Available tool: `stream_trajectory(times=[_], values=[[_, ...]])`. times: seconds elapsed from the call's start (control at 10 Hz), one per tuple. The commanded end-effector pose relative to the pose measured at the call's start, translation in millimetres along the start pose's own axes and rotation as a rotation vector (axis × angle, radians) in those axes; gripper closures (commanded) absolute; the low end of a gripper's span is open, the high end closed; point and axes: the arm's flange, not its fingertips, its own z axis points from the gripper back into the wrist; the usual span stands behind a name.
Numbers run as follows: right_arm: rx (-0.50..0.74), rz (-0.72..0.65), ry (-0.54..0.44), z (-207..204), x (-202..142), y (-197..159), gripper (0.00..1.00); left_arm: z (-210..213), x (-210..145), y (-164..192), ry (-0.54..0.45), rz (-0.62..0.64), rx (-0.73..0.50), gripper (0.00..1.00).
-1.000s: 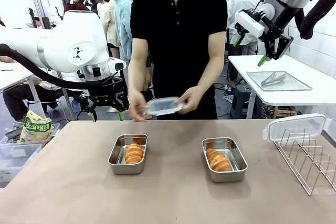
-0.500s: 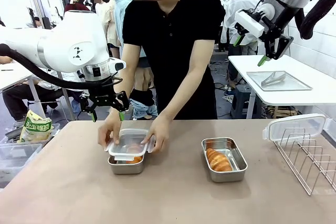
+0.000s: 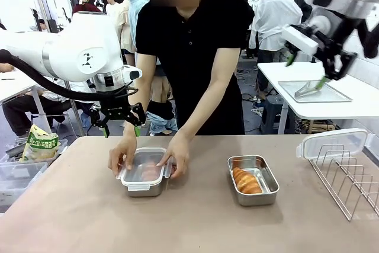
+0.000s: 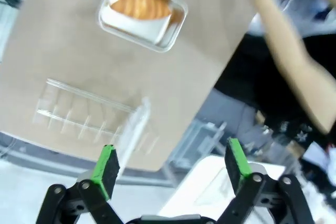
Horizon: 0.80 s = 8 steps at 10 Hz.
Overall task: Place the bread in airtight containers.
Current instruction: Pick up one Airtight Container lid and hand it to the human.
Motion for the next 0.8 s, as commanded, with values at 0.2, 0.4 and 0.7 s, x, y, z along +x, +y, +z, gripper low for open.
stream_trajectory(times=[0.2, 0.4, 0.7], values=[[0.067, -0.176, 0.034, -33, -19, 33, 0.00, 1, 0, 1, -0.003, 0.001, 0.000, 0.00], [0.113, -0.267, 0.112, -41, -29, 48, 0.00, 1, 0, 1, -0.003, 0.001, 0.000, 0.00], [0.098, -0.211, 0.039, -38, -31, 40, 0.00, 1, 0, 1, -0.003, 0.001, 0.000, 0.00]])
